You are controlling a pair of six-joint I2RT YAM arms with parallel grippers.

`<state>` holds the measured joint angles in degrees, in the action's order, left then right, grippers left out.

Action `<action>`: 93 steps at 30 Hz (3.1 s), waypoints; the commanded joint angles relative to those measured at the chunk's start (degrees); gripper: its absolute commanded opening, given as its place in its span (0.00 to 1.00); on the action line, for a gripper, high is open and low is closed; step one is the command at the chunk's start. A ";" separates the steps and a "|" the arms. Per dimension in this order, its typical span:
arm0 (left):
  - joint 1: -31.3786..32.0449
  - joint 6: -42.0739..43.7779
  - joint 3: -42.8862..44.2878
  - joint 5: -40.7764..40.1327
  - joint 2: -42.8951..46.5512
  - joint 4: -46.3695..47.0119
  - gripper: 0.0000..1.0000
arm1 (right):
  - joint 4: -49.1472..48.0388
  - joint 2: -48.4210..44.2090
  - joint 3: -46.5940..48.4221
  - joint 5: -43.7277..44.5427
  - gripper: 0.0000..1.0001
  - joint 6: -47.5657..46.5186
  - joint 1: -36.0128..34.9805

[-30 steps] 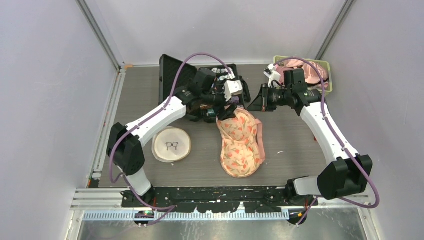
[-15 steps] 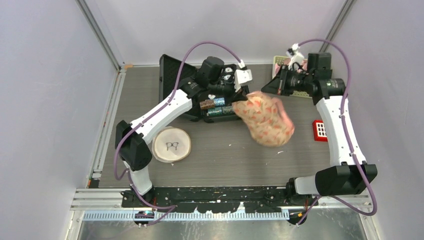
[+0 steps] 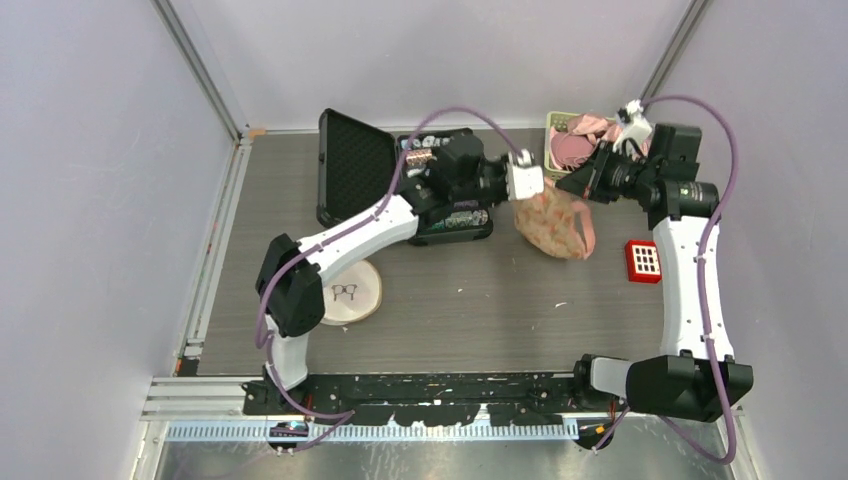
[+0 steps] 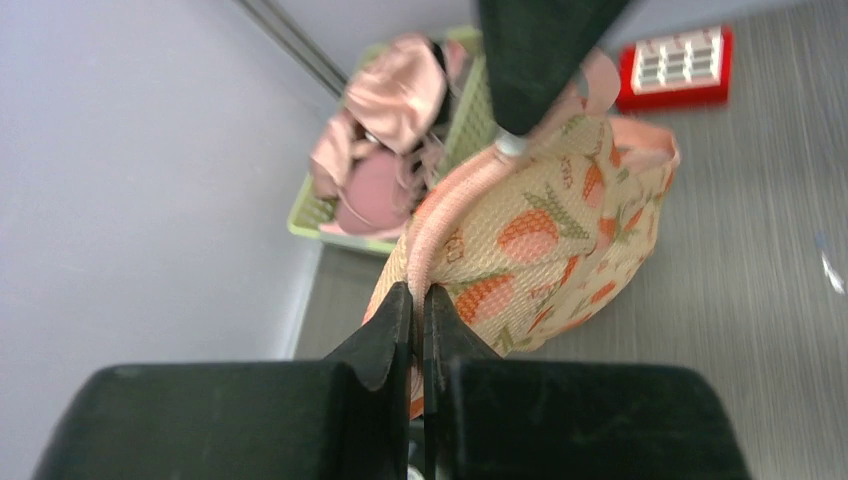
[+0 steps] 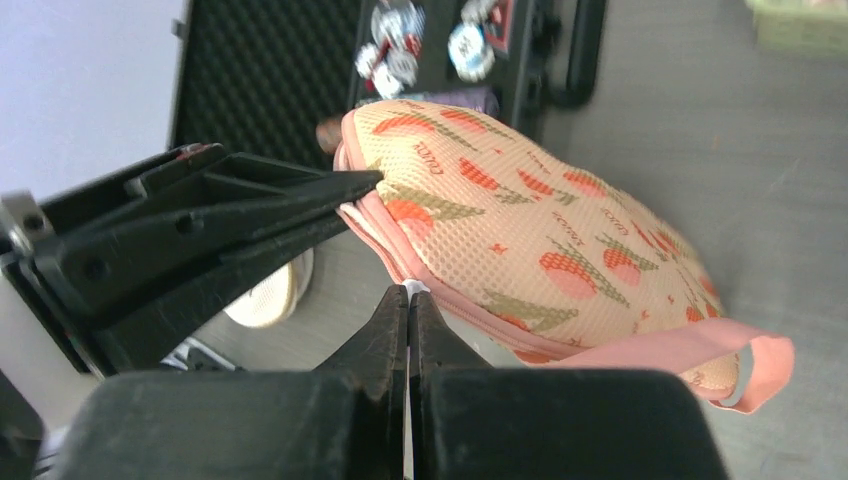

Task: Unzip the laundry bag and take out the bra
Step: Unzip the laundry bag at the center of the board.

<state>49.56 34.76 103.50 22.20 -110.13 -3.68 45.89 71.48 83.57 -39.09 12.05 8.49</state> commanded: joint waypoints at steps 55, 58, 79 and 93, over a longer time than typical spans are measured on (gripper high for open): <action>11.44 -19.00 -20.28 -5.74 -2.76 9.93 0.64 | 10.41 -0.22 -26.79 0.93 0.01 -38.36 0.30; 12.76 -16.04 -17.83 -5.74 -5.25 10.03 0.59 | 10.12 0.19 -26.55 0.31 0.01 -37.96 0.30; 13.58 -13.85 -30.27 -16.69 1.01 7.69 0.00 | 10.88 3.98 -25.87 5.04 0.00 -43.53 0.56; 10.35 -14.40 -35.52 -13.93 5.97 4.12 0.02 | 8.35 5.43 -26.04 3.90 0.01 -40.31 -0.59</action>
<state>61.06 19.88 69.56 7.62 -108.25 4.40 55.57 77.25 56.23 -35.27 -28.75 8.36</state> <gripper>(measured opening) 0.024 0.026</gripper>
